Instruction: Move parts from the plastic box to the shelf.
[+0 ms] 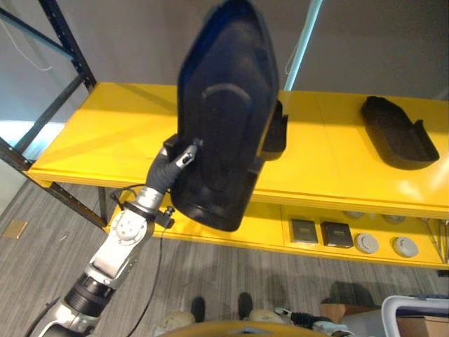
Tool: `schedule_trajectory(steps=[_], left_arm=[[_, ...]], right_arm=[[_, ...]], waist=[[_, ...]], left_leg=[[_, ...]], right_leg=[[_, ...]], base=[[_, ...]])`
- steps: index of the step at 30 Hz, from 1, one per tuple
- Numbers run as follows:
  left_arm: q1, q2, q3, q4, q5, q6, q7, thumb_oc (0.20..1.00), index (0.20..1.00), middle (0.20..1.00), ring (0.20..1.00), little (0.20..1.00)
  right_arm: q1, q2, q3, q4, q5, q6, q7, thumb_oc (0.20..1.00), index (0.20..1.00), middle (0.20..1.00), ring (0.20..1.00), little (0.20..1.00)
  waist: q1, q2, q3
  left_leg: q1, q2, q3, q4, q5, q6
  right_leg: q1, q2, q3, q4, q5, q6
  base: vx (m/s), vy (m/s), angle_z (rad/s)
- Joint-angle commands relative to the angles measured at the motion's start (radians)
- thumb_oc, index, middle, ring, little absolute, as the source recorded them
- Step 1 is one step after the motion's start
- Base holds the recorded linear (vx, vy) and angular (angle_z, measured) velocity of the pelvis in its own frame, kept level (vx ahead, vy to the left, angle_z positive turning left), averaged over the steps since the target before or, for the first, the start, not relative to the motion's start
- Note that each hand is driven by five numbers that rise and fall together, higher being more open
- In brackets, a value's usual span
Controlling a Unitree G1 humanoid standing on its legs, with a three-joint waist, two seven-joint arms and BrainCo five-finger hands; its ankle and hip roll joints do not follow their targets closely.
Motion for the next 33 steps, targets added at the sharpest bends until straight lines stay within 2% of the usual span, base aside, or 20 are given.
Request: schedule_trajectory(steps=[1, 2, 3, 4, 5, 8, 9, 10, 13, 15, 16, 17, 19, 20, 22, 23, 25, 29, 30, 33], left_arm=[[-0.069, -0.063, 0.063, -0.048, -0.08, -0.001, -0.037, 0.2, 0.2, 0.2, 0.2, 0.2], [-0.058, -0.067, 0.06, -0.036, -0.057, -0.006, -0.032, 0.2, 0.2, 0.2, 0.2, 0.2], [-0.054, -0.068, 0.06, -0.035, -0.051, -0.006, -0.025, 0.2, 0.2, 0.2, 0.2, 0.2], [-0.034, -0.064, 0.053, -0.033, -0.037, -0.011, 0.009, 0.2, 0.2, 0.2, 0.2, 0.2], [-0.03, -0.064, 0.051, -0.032, -0.032, -0.011, 0.018, 0.2, 0.2, 0.2, 0.2, 0.2], [-0.016, -0.05, 0.057, 0.003, -0.026, -0.039, 0.036, 0.2, 0.2, 0.2, 0.2, 0.2], [-0.015, -0.047, 0.063, 0.01, -0.022, -0.047, 0.028, 0.2, 0.2, 0.2, 0.2, 0.2], [-0.013, -0.035, 0.093, 0.028, -0.018, -0.064, 0.001, 0.2, 0.2, 0.2, 0.2, 0.2], [-0.02, -0.021, 0.116, 0.026, -0.034, -0.051, -0.01, 0.2, 0.2, 0.2, 0.2, 0.2], [-0.065, 0.001, 0.117, 0.063, -0.03, 0.009, 0.031, 0.2, 0.2, 0.2, 0.2, 0.2], [-0.103, 0.01, 0.111, 0.099, -0.065, 0.009, 0.023, 0.2, 0.2, 0.2, 0.2, 0.2], [-0.106, 0.014, 0.117, 0.087, -0.049, 0.022, 0.044, 0.2, 0.2, 0.2, 0.2, 0.2], [-0.091, 0.025, 0.123, 0.077, 0.004, 0.019, 0.079, 0.2, 0.2, 0.2, 0.2, 0.2], [-0.082, 0.027, 0.124, 0.074, 0.008, 0.006, 0.09, 0.2, 0.2, 0.2, 0.2, 0.2], [-0.063, 0.027, 0.129, 0.057, 0.007, 0.003, 0.102, 0.2, 0.2, 0.2, 0.2, 0.2], [-0.048, 0.022, 0.148, 0.034, 0.011, 0.008, 0.119, 0.2, 0.2, 0.2, 0.2, 0.2], [-0.04, 0.023, 0.165, 0.018, 0.008, 0.008, 0.131, 0.2, 0.2, 0.2, 0.2, 0.2], [-0.038, 0.023, 0.166, 0.016, 0.008, 0.009, 0.131, 0.2, 0.2, 0.2, 0.2, 0.2], [-0.04, 0.035, 0.208, 0.012, 0.012, 0.132, 0.114, 0.2, 0.2, 0.2, 0.2, 0.2], [-0.065, 0.064, 0.224, 0.036, -0.049, 0.197, 0.095, 0.2, 0.2, 0.2, 0.2, 0.2]], right_arm=[[0.019, -0.029, -0.001, 0.065, 0.023, 0.092, -0.032, 1.0, 1.0, 1.0, 1.0, 1.0], [0.02, -0.047, -0.035, 0.097, 0.064, 0.092, -0.042, 1.0, 1.0, 1.0, 1.0, 1.0], [0.02, -0.052, -0.045, 0.103, 0.068, 0.092, -0.037, 1.0, 1.0, 1.0, 1.0, 1.0], [0.015, -0.073, -0.085, 0.113, 0.067, 0.092, -0.018, 1.0, 1.0, 1.0, 1.0, 1.0], [0.015, -0.078, -0.091, 0.112, 0.059, 0.092, -0.012, 1.0, 1.0, 1.0, 1.0, 1.0], [0.023, -0.11, -0.104, 0.101, 0.03, 0.065, 0.036, 1.0, 1.0, 1.0, 1.0, 1.0], [0.024, -0.113, -0.104, 0.099, 0.055, 0.059, 0.039, 1.0, 1.0, 1.0, 1.0, 1.0], [0.025, -0.112, -0.117, 0.08, 0.157, 0.05, 0.032, 1.0, 1.0, 1.0, 1.0, 1.0], [0.022, -0.111, -0.14, 0.049, 0.204, 0.059, 0.01, 1.0, 1.0, 1.0, 1.0, 1.0], [0.039, -0.093, -0.15, 0.015, 0.172, 0.056, -0.085, 1.0, 1.0, 1.0, 1.0, 1.0], [0.064, -0.063, -0.151, 0.015, 0.182, 0.035, -0.115, 1.0, 1.0, 1.0, 1.0, 1.0], [0.06, -0.047, -0.157, 0.017, 0.121, 0.033, -0.116, 1.0, 1.0, 1.0, 1.0, 1.0], [0.054, -0.025, -0.124, 0.021, 0.022, 0.02, -0.15, 1.0, 1.0, 1.0, 1.0, 1.0], [0.058, -0.017, -0.114, 0.024, 0.065, 0.015, -0.168, 1.0, 1.0, 1.0, 1.0, 1.0], [0.065, -0.009, -0.113, 0.029, 0.138, 0.018, -0.181, 1.0, 1.0, 1.0, 1.0, 1.0], [0.071, -0.007, -0.135, 0.039, 0.139, 0.023, -0.148, 1.0, 1.0, 1.0, 1.0, 1.0], [0.076, -0.002, -0.145, 0.052, 0.137, 0.008, -0.122, 1.0, 1.0, 1.0, 1.0, 1.0], [0.076, -0.002, -0.144, 0.053, 0.137, 0.006, -0.121, 1.0, 1.0, 1.0, 1.0, 1.0], [0.109, -0.005, -0.117, 0.042, 0.103, 0.02, 0.006, 1.0, 1.0, 1.0, 1.0, 1.0], [0.111, -0.028, -0.089, 0.015, 0.154, 0.034, -0.007, 1.0, 1.0, 1.0, 1.0, 1.0]], waist=[[0.005, -0.02, 0.041], [-0.002, -0.006, 0.041], [-0.005, -0.002, 0.041], [-0.016, 0.022, 0.035], [-0.017, 0.026, 0.037], [-0.019, 0.054, 0.042], [-0.018, 0.058, 0.044], [-0.018, 0.059, 0.038], [-0.019, 0.061, 0.032], [-0.027, 0.061, 0.038], [-0.031, 0.059, 0.047], [-0.028, 0.06, 0.051], [-0.029, 0.063, 0.055], [-0.034, 0.06, 0.054], [-0.043, 0.057, 0.048], [-0.05, 0.048, 0.038], [-0.054, 0.044, 0.035], [-0.053, 0.045, 0.033], [-0.059, 0.043, 0.013], [-0.061, 0.057, 0.011]], left_leg=[[-0.126, 0.001, 0.053, 0.291, -0.033, 0.003], [-0.111, 0.066, 0.074, 0.212, 0.005, -0.02], [-0.1, 0.081, 0.078, 0.185, 0.012, -0.024], [-0.071, 0.172, 0.091, 0.037, 0.084, -0.056], [-0.06, 0.188, 0.093, 0.007, 0.102, -0.063], [-0.079, 0.302, 0.064, -0.13, 0.227, -0.118], [-0.085, 0.312, 0.056, -0.141, 0.237, -0.125], [-0.076, 0.316, 0.052, -0.157, 0.201, -0.119], [-0.069, 0.305, 0.074, -0.149, 0.16, -0.111], [-0.072, 0.272, 0.07, -0.102, 0.126, -0.084], [-0.051, 0.239, 0.083, -0.088, 0.1, -0.065], [-0.03, 0.222, 0.092, -0.09, 0.085, -0.052], [0.008, 0.2, 0.103, -0.119, 0.069, -0.028], [0.016, 0.182, 0.097, -0.134, 0.064, -0.018], [0.028, 0.157, 0.086, -0.156, 0.052, -0.008], [0.042, 0.129, 0.088, -0.18, 0.042, -0.002], [0.054, 0.114, 0.091, -0.186, 0.027, 0.002], [0.054, 0.115, 0.091, -0.186, 0.025, 0.002], [0.058, 0.085, 0.082, -0.199, 0.016, 0.012], [0.028, 0.07, 0.097, -0.199, 0.024, 0.007]], right_leg=[[0.046, -0.042, -0.021, 0.001, 0.016, 0.017], [0.055, -0.043, -0.03, 0.007, 0.005, 0.023], [0.058, -0.043, -0.031, 0.009, 0.001, 0.025], [0.068, -0.046, -0.028, 0.014, -0.015, 0.034], [0.075, -0.048, -0.026, 0.015, -0.02, 0.035], [0.112, -0.067, 0.003, 0.031, -0.061, 0.046], [0.117, -0.073, 0.008, 0.037, -0.068, 0.05], [0.132, -0.099, 0.024, 0.055, -0.089, 0.068], [0.132, -0.137, 0.022, 0.089, -0.108, 0.092], [0.103, -0.188, 0.01, 0.165, -0.105, 0.118], [0.038, -0.243, -0.014, 0.25, -0.035, 0.126], [0.002, -0.266, -0.032, 0.289, 0.001, 0.123], [-0.028, -0.22, -0.046, 0.278, -0.01, 0.114], [-0.037, -0.173, -0.043, 0.237, -0.022, 0.107], [-0.036, -0.125, -0.041, 0.179, -0.029, 0.097], [-0.052, -0.105, -0.046, 0.084, 0.025, 0.1], [-0.086, -0.106, -0.049, 0.049, 0.071, 0.109], [-0.085, -0.105, -0.048, 0.046, 0.073, 0.11], [-0.039, -0.068, -0.01, -0.026, 0.072, 0.088], [-0.039, -0.07, -0.015, -0.049, 0.063, 0.082]], base=[[0.18, 0.179, 0.51], [0.2, 0.26, 0.54], [0.33, 0.494, 0.55], [0.25, 0.395, 0.14], [0.31, 0.508, 0.04], [0.28, 0.522, 0.07], [0.3, 0.603, 0.05], [0.26, 0.551, -0.11], [0.23, 0.481, -0.31], [0.2, 0.37, -0.33], [0.16, 0.365, -0.28], [0.14, 0.345, -0.18], [0.14, 0.215, -0.17], [0.11, 0.099, -0.39], [0.14, 0.051, -0.2], [0.16, 0.028, 0.09], [0.1, -0.023, 0.2], [0.07, -0.048, 0.26], [0.27, -0.19, 0.13], [0.14, -0.062, 0.24]])
